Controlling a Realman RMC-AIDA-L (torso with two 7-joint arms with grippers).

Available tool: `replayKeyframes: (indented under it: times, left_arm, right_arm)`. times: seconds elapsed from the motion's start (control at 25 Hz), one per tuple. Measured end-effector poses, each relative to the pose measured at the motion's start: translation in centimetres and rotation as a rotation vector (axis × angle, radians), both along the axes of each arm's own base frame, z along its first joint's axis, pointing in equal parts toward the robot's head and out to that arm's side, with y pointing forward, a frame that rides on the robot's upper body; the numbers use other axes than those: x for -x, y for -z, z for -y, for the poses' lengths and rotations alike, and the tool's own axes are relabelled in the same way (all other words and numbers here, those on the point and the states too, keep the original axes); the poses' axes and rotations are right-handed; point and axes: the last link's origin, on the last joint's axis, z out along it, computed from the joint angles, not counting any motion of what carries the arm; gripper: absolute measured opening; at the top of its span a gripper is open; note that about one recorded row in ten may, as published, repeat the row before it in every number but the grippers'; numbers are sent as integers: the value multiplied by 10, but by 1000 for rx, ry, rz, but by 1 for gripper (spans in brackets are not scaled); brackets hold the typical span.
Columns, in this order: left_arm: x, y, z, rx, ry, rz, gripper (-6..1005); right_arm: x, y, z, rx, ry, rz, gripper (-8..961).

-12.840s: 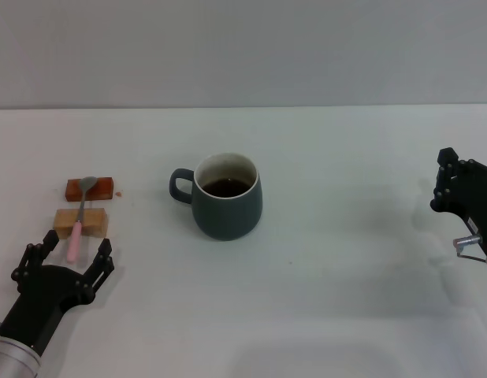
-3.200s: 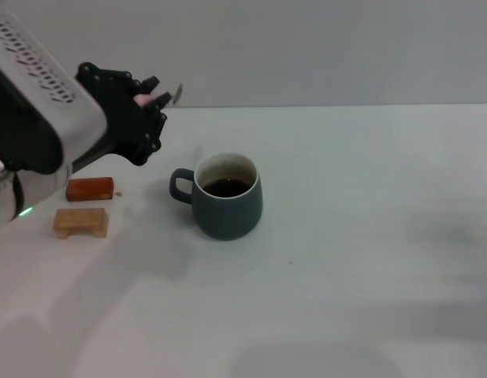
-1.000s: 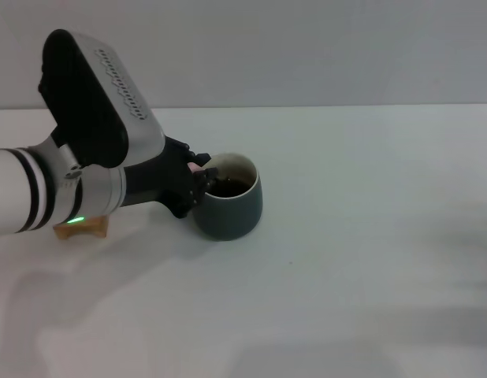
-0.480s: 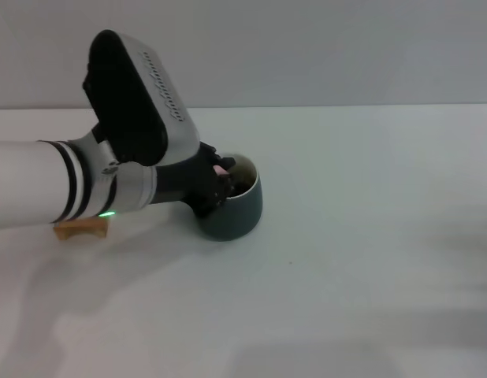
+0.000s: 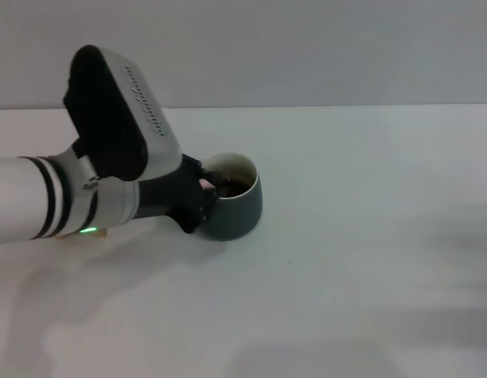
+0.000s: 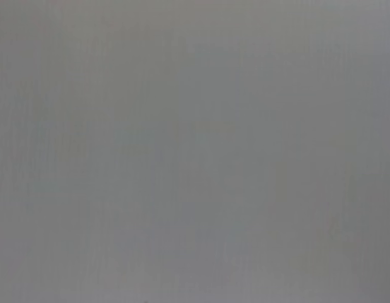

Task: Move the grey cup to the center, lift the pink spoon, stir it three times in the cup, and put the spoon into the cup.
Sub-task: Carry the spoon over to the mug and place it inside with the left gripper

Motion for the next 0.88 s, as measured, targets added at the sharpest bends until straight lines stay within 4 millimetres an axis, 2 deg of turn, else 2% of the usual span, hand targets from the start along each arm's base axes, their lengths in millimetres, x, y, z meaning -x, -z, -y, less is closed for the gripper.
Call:
replayKeyframes:
  times: [0.2, 0.4, 0.6, 0.88]
  left_arm:
    - [4, -8, -3, -30, -11, 1, 145]
    - [-3, -7, -10, -42, 13, -4, 145]
    - [-15, 2, -11, -16, 49, 0, 145]
    - [-26, 14, -1, 19, 87, 1, 146]
  right_arm:
    - [1, 0, -1, 3, -6, 1, -1]
    - [1, 1, 0, 5, -4, 0, 0]
    - [-1, 1, 3, 4, 4, -1, 0]
    - [-1, 1, 3, 2, 3, 0, 0]
